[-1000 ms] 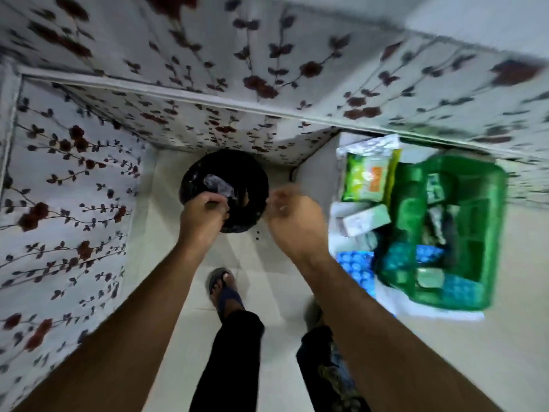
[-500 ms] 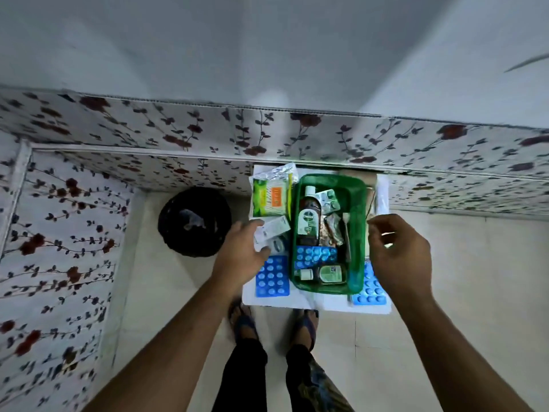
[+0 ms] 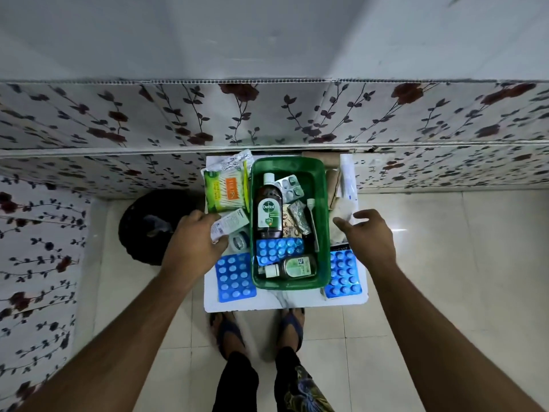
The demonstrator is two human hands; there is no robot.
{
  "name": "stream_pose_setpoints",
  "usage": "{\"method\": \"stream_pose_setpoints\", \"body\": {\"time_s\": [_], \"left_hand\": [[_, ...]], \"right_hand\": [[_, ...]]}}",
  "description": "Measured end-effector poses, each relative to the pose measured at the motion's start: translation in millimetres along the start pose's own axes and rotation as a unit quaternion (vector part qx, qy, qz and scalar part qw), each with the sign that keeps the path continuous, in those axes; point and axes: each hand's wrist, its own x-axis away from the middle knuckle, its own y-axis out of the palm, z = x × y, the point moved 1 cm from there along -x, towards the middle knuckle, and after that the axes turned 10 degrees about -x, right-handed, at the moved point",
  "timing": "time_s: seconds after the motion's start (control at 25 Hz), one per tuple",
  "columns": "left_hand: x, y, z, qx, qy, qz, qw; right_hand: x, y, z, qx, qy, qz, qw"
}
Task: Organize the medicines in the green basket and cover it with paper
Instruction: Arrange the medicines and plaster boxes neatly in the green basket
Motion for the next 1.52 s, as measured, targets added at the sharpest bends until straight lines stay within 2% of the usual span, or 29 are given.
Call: {"method": "stream_pose_setpoints", "body": {"time_s": [0.12, 0.2, 0.28, 0.36, 0.48, 0.56, 0.64, 0.8, 1.0, 1.08, 1.16, 1.24, 1.36, 1.44, 1.52], "left_hand": [[9.6, -11.1, 5.0, 0.012, -0.018, 0.005, 1.0], [24.1, -27.6, 9.3, 0.03, -0.061, 0.028, 0.997], [39.7, -54.0, 16.9, 0.08, -0.099, 0.067, 0.99], [44.6, -81.4, 39.7, 0.142, -0.099, 0.092, 0.981], [23.9, -97.5, 97.3, 0.177, -0.071, 0.026, 0.981], [-1.5, -83.9, 131.7, 0.147, -0.059, -0.033, 0.987], [-25.6, -62.5, 150.9, 0.127, -0.077, -0.052, 0.988], [-53.5, -20.7, 168.2, 0.131, -0.105, -0.052, 0.984], [-55.8, -3.2, 170.1, 0.148, -0.067, -0.095, 0.982], [-53.5, -16.5, 162.4, 0.138, -0.048, -0.122, 0.982], [-47.4, -39.3, 149.3, 0.172, -0.042, -0.092, 0.98], [-37.7, -64.0, 119.5, 0.267, -0.062, -0.017, 0.962], [-26.1, -80.5, 62.8, 0.339, -0.123, 0.067, 0.93], [-23.3, -71.7, 32.8, 0.326, -0.171, 0.071, 0.927], [-21.0, -58.2, 14.5, 0.316, -0.186, 0.057, 0.929]], "right_hand": [[-4.8, 10.5, 0.7, -0.009, 0.015, 0.007, 1.0], [-6.7, 14.1, 1.4, -0.04, 0.029, 0.019, 0.999], [-6.4, 16.5, 3.9, -0.087, 0.049, 0.016, 0.995], [-5.2, 16.5, 5.7, -0.121, 0.062, 0.002, 0.991], [-3.8, 11.0, 7.8, -0.148, 0.055, -0.002, 0.987], [-3.3, 5.0, 9.2, -0.161, 0.045, 0.004, 0.986], [-3.3, 0.2, 10.5, -0.169, 0.038, 0.004, 0.985], [-6.5, -9.9, 11.6, -0.178, 0.024, 0.004, 0.984], [-0.7, -20.7, 4.0, -0.187, 0.006, 0.01, 0.982], [15.2, -26.3, -16.1, -0.201, -0.027, 0.042, 0.978], [34.1, -31.1, -41.3, -0.204, -0.084, 0.075, 0.972], [50.6, -23.3, -68.7, -0.202, -0.134, 0.052, 0.969], [50.4, 17.0, -93.7, -0.084, -0.182, -0.021, 0.98], [38.3, 48.0, -101.0, 0.016, -0.193, -0.046, 0.98], [27.8, 70.0, -103.9, 0.09, -0.215, -0.05, 0.971]]}}
